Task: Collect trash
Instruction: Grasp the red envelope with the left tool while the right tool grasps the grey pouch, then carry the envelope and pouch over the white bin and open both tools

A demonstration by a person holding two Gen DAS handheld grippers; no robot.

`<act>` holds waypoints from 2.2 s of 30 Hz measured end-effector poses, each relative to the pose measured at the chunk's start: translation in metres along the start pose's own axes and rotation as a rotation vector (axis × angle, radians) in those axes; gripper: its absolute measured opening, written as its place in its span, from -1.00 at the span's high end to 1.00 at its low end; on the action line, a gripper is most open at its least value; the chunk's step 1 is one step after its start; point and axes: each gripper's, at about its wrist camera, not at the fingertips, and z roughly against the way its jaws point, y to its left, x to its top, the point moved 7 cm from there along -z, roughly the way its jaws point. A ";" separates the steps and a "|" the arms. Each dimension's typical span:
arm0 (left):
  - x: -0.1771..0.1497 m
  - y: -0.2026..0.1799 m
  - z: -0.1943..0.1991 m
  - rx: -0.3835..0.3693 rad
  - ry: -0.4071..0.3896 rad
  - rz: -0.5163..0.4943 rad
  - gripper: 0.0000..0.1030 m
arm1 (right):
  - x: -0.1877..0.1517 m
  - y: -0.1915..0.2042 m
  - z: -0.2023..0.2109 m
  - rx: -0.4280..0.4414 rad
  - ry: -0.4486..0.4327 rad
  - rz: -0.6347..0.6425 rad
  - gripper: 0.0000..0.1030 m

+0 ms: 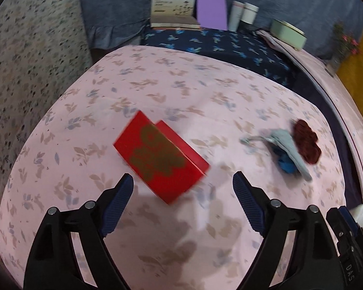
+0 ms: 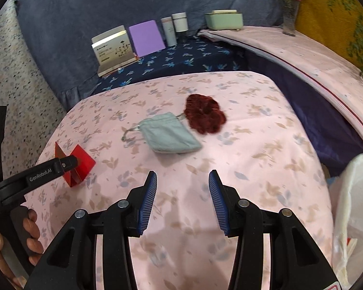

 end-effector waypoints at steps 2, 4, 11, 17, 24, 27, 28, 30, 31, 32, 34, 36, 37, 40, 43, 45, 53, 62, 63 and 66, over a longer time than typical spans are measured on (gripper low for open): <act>0.006 0.012 -0.009 0.020 0.016 0.022 -0.64 | 0.005 0.006 -0.010 0.001 0.004 0.014 0.14; 0.009 0.023 -0.015 0.020 0.034 0.059 -0.65 | 0.010 0.013 -0.021 0.008 0.010 0.018 0.14; 0.011 0.029 -0.040 -0.011 0.104 0.118 -0.65 | 0.021 0.022 -0.053 -0.008 0.033 0.054 0.14; 0.007 0.018 -0.047 -0.043 0.112 0.095 -0.27 | 0.018 0.022 -0.070 -0.034 0.059 0.078 0.52; 0.004 0.003 -0.037 -0.065 0.093 0.045 0.28 | 0.015 0.022 -0.062 -0.028 0.053 0.098 0.90; -0.002 -0.004 -0.031 -0.075 0.090 0.032 0.86 | 0.016 0.020 -0.050 -0.030 0.029 0.093 0.91; -0.004 -0.007 -0.032 -0.073 0.103 0.024 0.95 | 0.017 0.019 -0.046 -0.031 0.022 0.087 0.91; -0.008 -0.013 -0.029 -0.091 0.106 0.020 0.95 | 0.018 0.014 -0.037 -0.024 0.011 0.068 0.91; -0.010 -0.016 -0.027 -0.086 0.101 0.010 0.96 | 0.018 0.011 -0.032 -0.024 0.002 0.057 0.91; -0.012 -0.018 -0.025 -0.083 0.097 0.000 0.96 | 0.019 0.008 -0.027 -0.024 -0.005 0.050 0.91; -0.016 -0.026 -0.018 -0.096 0.087 -0.019 0.96 | 0.018 0.001 -0.017 -0.024 -0.016 0.033 0.91; -0.018 -0.034 -0.010 -0.101 0.070 -0.041 0.97 | 0.017 -0.004 -0.008 -0.024 -0.026 0.018 0.91; -0.019 -0.038 -0.005 -0.101 0.060 -0.051 0.97 | 0.017 -0.009 -0.002 -0.025 -0.034 0.009 0.91; -0.021 -0.052 0.009 -0.111 0.040 -0.076 0.97 | 0.017 -0.021 0.014 -0.029 -0.058 -0.017 0.91; -0.025 -0.068 0.020 -0.127 0.029 -0.102 0.97 | 0.018 -0.039 0.032 -0.040 -0.088 -0.048 0.91; -0.028 -0.080 0.026 -0.137 0.026 -0.118 0.97 | 0.019 -0.053 0.045 -0.052 -0.107 -0.068 0.91; -0.050 -0.144 0.053 -0.188 0.015 -0.216 0.96 | 0.018 -0.114 0.093 -0.105 -0.174 -0.155 0.91; -0.091 -0.221 0.078 -0.246 0.016 -0.359 0.96 | -0.004 -0.190 0.146 -0.178 -0.227 -0.259 0.91; -0.096 -0.231 0.081 -0.254 0.017 -0.377 0.96 | -0.008 -0.197 0.150 -0.187 -0.230 -0.268 0.91; -0.111 -0.253 0.087 -0.269 0.019 -0.420 0.96 | -0.018 -0.221 0.162 -0.212 -0.237 -0.300 0.91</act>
